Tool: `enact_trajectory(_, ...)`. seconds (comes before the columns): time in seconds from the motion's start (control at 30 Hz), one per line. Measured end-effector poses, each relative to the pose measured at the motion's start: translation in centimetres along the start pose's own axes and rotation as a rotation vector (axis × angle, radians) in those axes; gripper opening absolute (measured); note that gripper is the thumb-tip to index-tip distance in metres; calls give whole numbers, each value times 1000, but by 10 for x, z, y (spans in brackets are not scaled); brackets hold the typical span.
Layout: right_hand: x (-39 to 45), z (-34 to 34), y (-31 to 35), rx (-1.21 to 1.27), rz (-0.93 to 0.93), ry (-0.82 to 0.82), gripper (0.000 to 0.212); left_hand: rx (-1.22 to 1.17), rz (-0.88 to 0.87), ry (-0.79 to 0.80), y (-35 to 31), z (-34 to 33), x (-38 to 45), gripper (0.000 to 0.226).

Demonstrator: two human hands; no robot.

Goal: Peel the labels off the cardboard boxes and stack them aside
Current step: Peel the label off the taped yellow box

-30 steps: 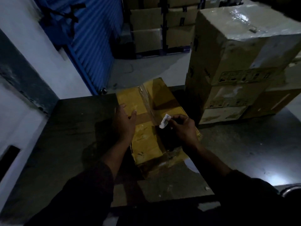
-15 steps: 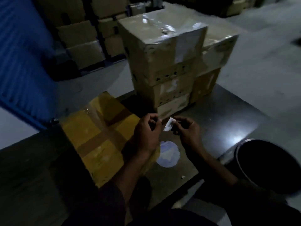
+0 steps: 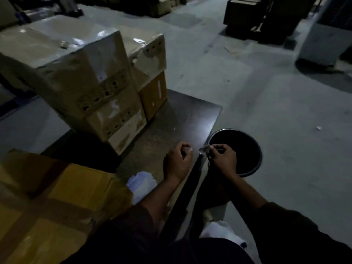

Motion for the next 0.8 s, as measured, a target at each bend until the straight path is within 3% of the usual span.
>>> enact_trajectory(0.17,51,35,-25,-69,-84,-185,8,99,-29,183,-18,-64,31,15)
enact_trajectory(0.33,111,62,-48,-178,-137,-206,10,124,39,327,-33,-138,72,15)
enact_trajectory(0.43,144,75,-61,-255,-178,-167,18,145,78,412,-36,-179,87,14)
enact_trajectory(0.53,171,82,-76,-420,-191,-54,10,169,125,455,-35,-205,97,12)
enact_trajectory(0.67,190,85,-91,-541,-179,83,16,197,169,461,-34,-221,104,16)
enact_trajectory(0.8,197,85,-96,-590,-175,143,8,222,198,457,-32,-225,108,19)
Point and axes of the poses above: each hand's wrist, its own x-axis towards the middle knuckle, its own z-axis out of the back of the hand, y = z × x, the point moved 2 cm from there along x, towards the middle knuckle
